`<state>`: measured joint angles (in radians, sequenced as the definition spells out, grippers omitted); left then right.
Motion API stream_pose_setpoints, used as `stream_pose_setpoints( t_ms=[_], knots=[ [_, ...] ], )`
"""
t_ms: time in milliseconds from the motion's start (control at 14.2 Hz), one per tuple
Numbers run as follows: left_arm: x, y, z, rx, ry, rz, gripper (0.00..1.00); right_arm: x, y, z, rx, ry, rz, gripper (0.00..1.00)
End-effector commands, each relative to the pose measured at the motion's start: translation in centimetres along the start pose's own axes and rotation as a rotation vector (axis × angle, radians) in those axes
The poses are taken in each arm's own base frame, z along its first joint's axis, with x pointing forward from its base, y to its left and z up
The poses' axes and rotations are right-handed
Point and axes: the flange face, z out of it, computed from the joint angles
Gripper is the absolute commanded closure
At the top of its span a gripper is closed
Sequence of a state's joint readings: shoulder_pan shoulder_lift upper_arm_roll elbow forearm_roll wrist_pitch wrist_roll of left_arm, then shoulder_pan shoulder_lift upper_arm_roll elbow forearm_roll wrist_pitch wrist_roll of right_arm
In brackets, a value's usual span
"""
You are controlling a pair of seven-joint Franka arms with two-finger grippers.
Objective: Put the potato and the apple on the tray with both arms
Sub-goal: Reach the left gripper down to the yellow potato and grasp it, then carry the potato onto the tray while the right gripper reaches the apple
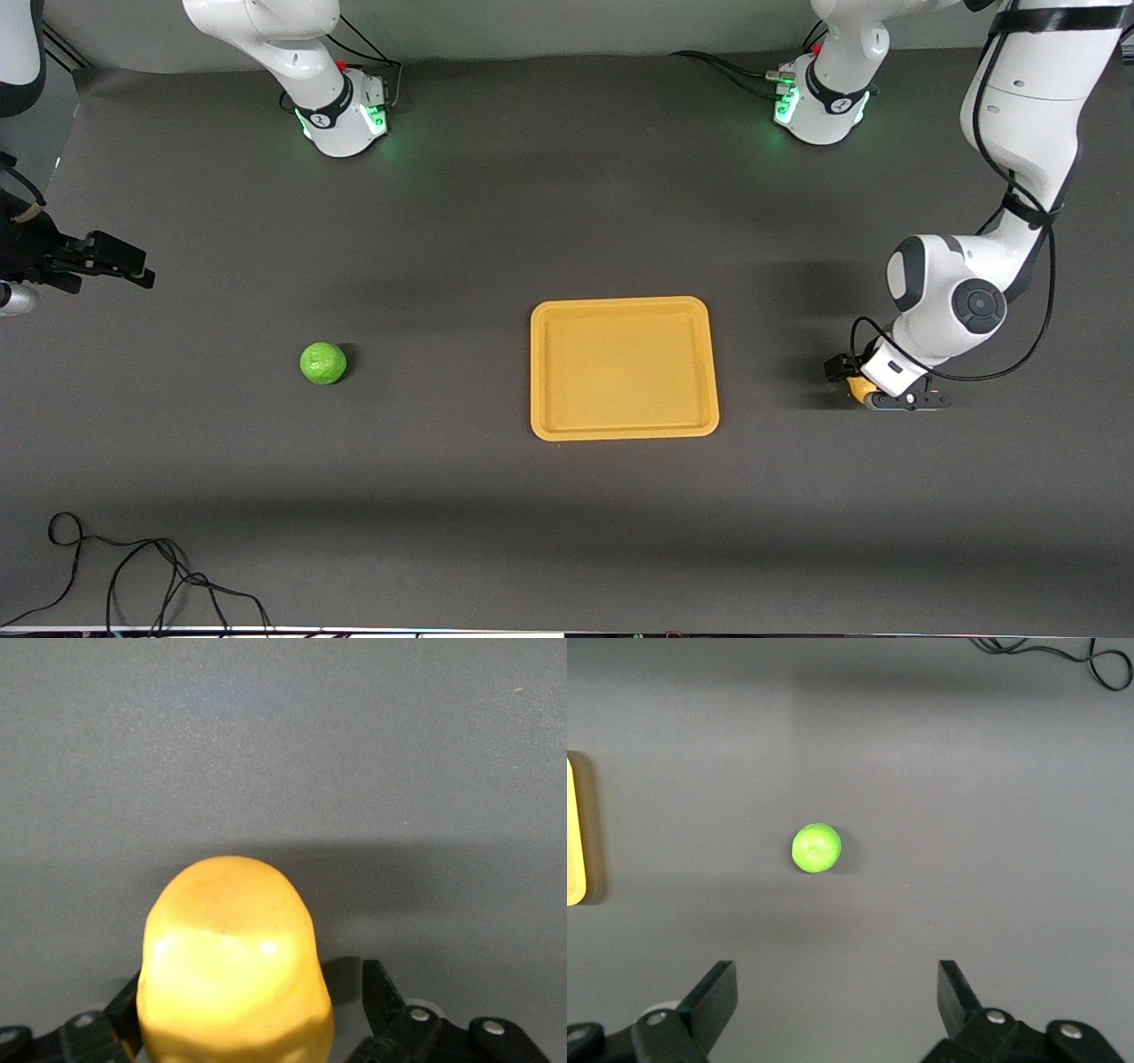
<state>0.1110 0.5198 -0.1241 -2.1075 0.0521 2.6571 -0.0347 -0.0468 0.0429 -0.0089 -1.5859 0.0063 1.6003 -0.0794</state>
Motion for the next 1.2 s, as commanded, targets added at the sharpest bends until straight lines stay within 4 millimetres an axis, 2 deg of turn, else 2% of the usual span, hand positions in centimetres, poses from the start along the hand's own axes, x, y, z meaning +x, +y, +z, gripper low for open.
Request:
stream_pose_setpoints(
  t_ms=[0, 70, 211, 281, 352, 422, 492, 563, 704, 915, 985, 1126],
  knots=[
    [0.6, 0.0, -1.2, 0.022, 0.015, 0.008, 0.36, 0.0, 0.0, -0.2, -0.004, 0.005, -0.007, 0.0],
    [0.6, 0.1, -1.6, 0.023, 0.012, 0.01, 0.5, 0.0, 0.4, -0.3, -0.002, 0.004, 0.004, 0.0],
    [0.6, 1.1, -4.3, 0.038, -0.044, 0.024, 0.7, 0.1, 0.3, -0.4, -0.004, 0.007, -0.002, 0.0],
    [0.7, 1.6, -6.2, 0.046, -0.06, 0.005, 0.75, 0.3, 0.2, 0.2, -0.015, -0.006, -0.016, 0.0],
    [0.7, 3.2, -7.8, 0.053, -0.062, -0.016, 0.76, 0.3, 0.0, 0.8, -0.012, -0.023, -0.021, 0.0],
    [0.8, 6.2, -9.5, 0.061, -0.061, -0.04, 0.76, 0.5, -0.1, 1.7, -0.013, -0.031, -0.029, 0.0],
    [0.9, 10.2, -10.8, 0.072, -0.074, -0.086, 0.76, 0.9, -0.4, 2.6, -0.012, -0.042, -0.021, 0.0],
    [1.1, 14.0, -11.7, 0.083, -0.085, -0.126, 0.76, 1.1, -0.8, 2.9, -0.003, -0.044, -0.019, 0.0],
    [0.8, 20.6, -13.2, 0.099, -0.091, -0.19, 0.76, 1.7, -0.9, 4.9, -0.001, -0.047, -0.011, 0.0],
    [-1.4, 28.5, -12.2, 0.101, -0.078, -0.234, 0.76, 2.3, -2.4, 8.4, -0.003, -0.021, -0.035, 0.0],
    [-1.8, 30.7, -11.3, 0.096, -0.074, -0.238, 0.76, 2.5, -2.4, 9.8, -0.002, -0.026, -0.035, 0.0],
    [-1.7, 33.7, -9.0, 0.09, -0.072, -0.253, 0.75, 2.5, -2.9, 12.7, -0.006, 0.011, -0.043, 0.0]
  ],
)
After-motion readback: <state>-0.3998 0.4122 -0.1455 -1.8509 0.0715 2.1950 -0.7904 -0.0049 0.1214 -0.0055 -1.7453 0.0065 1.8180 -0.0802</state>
